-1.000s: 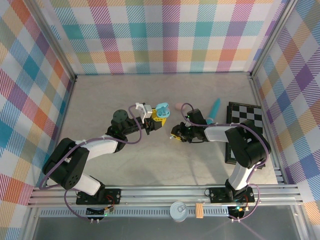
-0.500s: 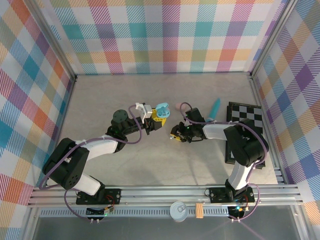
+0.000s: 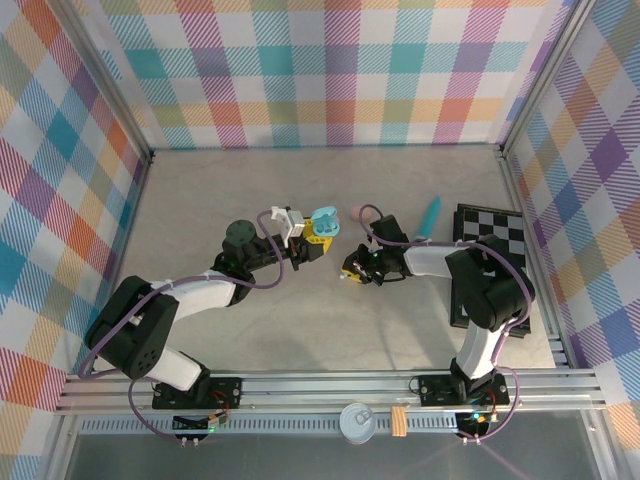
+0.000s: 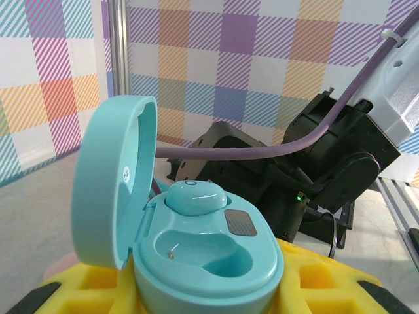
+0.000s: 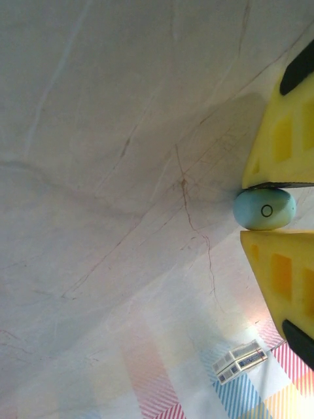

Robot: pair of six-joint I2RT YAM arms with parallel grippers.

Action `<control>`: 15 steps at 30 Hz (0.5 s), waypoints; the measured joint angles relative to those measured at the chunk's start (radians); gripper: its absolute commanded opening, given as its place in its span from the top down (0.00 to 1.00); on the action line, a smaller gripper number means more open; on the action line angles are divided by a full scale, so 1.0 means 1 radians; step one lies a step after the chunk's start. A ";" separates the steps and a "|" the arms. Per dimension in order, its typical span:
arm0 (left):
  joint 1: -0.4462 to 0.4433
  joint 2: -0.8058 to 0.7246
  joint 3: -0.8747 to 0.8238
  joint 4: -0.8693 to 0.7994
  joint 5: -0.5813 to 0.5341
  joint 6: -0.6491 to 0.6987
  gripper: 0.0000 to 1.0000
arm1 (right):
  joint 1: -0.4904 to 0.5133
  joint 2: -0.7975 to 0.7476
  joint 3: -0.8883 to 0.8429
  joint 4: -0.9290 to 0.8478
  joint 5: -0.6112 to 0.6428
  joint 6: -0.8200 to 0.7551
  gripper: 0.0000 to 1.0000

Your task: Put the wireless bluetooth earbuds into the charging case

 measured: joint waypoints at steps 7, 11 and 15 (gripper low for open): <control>0.000 0.000 0.000 0.000 -0.008 0.004 0.66 | 0.000 -0.010 0.000 -0.011 0.006 -0.002 0.82; 0.000 0.001 0.000 0.000 -0.027 0.014 0.65 | 0.000 -0.067 0.001 -0.074 0.046 -0.021 0.82; 0.000 0.032 -0.004 0.049 -0.053 0.014 0.65 | 0.000 -0.165 0.037 -0.171 0.100 -0.068 0.83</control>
